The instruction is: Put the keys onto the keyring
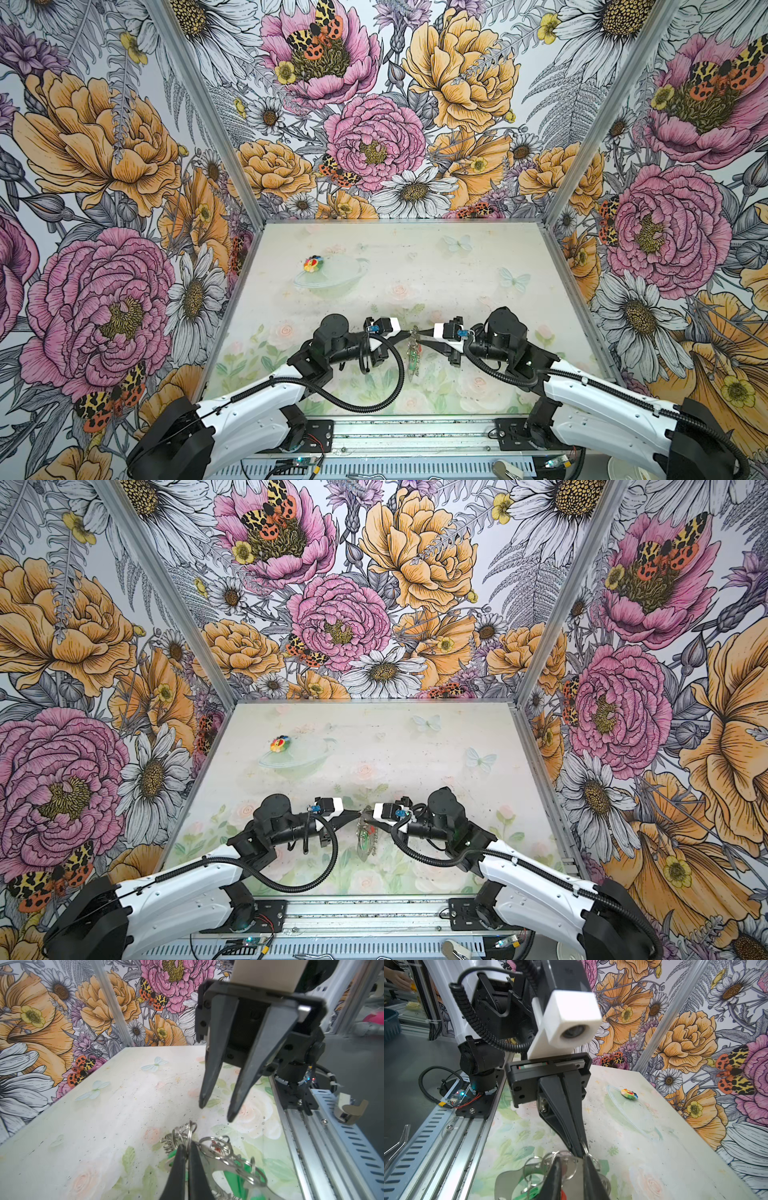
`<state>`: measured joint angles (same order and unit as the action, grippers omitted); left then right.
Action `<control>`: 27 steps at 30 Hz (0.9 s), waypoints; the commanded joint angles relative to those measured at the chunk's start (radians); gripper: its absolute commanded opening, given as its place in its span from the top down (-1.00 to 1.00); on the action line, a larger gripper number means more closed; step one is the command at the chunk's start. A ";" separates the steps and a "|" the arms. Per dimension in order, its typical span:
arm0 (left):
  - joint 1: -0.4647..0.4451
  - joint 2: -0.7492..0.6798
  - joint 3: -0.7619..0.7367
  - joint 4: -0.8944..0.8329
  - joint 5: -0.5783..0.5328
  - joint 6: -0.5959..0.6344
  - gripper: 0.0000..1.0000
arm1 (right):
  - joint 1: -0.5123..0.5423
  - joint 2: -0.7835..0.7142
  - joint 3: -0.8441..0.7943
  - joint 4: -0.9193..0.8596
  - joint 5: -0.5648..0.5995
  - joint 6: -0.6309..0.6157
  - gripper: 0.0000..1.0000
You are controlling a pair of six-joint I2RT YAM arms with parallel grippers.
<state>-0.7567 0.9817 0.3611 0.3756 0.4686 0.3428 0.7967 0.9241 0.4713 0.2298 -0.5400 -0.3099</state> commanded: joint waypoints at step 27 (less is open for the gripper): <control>-0.056 0.011 0.111 -0.186 0.012 0.098 1.00 | 0.006 0.109 0.123 -0.187 0.064 -0.081 0.61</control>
<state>-0.8036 0.9874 0.4370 0.1768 0.4385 0.4484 0.7975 1.0203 0.5625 0.0376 -0.4496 -0.3714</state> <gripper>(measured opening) 0.052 0.194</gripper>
